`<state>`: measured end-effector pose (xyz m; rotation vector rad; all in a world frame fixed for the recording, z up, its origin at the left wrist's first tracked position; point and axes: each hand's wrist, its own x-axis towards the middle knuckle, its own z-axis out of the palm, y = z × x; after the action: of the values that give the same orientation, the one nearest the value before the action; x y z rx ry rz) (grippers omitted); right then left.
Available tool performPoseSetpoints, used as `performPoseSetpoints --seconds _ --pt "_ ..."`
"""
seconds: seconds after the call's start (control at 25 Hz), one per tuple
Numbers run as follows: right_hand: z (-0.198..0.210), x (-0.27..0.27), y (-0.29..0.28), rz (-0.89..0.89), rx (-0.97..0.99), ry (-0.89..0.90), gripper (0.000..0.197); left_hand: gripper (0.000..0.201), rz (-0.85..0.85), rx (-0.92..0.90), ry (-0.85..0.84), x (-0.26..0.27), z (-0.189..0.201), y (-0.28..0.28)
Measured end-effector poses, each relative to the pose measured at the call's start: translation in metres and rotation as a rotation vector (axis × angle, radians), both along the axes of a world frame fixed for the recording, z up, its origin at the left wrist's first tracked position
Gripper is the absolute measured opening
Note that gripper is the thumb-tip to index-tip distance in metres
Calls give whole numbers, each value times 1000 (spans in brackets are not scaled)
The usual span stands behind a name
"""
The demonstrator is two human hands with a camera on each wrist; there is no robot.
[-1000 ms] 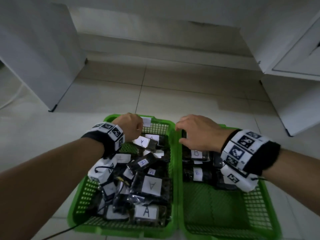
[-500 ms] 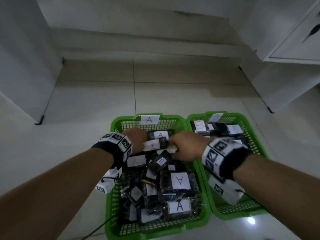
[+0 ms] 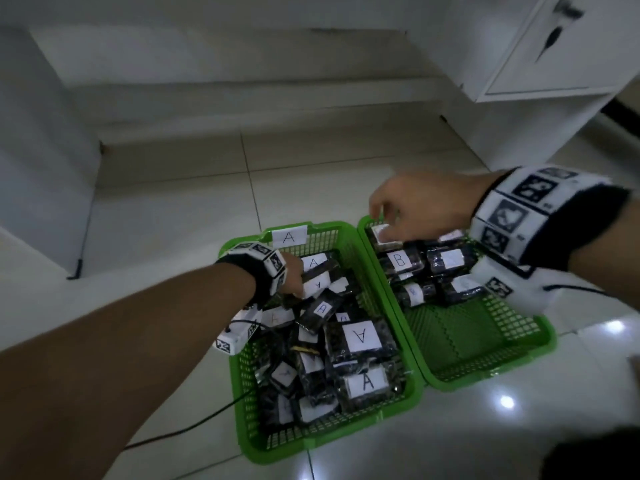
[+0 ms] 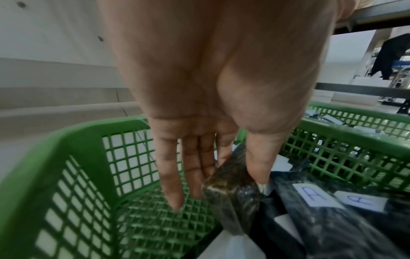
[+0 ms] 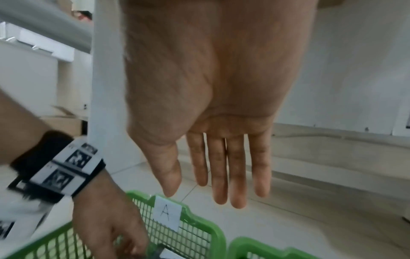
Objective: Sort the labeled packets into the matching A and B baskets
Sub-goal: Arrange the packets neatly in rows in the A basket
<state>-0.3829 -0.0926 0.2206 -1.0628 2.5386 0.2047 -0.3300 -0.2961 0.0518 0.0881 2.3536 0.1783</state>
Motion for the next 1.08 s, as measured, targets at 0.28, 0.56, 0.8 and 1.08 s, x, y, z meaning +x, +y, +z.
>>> performPoseSetpoints --seconds 0.28,0.56,0.8,1.08 --pt "-116 43 -41 -360 -199 -213 24 39 214 239 -138 5 -4 -15" --pt "-203 97 -47 -520 -467 -221 55 14 488 512 -64 37 -7 -46" --pt "-209 98 -48 -639 -664 -289 46 25 394 560 148 69 11 -55" --pt "-210 103 -46 -605 -738 -291 43 54 318 473 386 91 -2 -62"
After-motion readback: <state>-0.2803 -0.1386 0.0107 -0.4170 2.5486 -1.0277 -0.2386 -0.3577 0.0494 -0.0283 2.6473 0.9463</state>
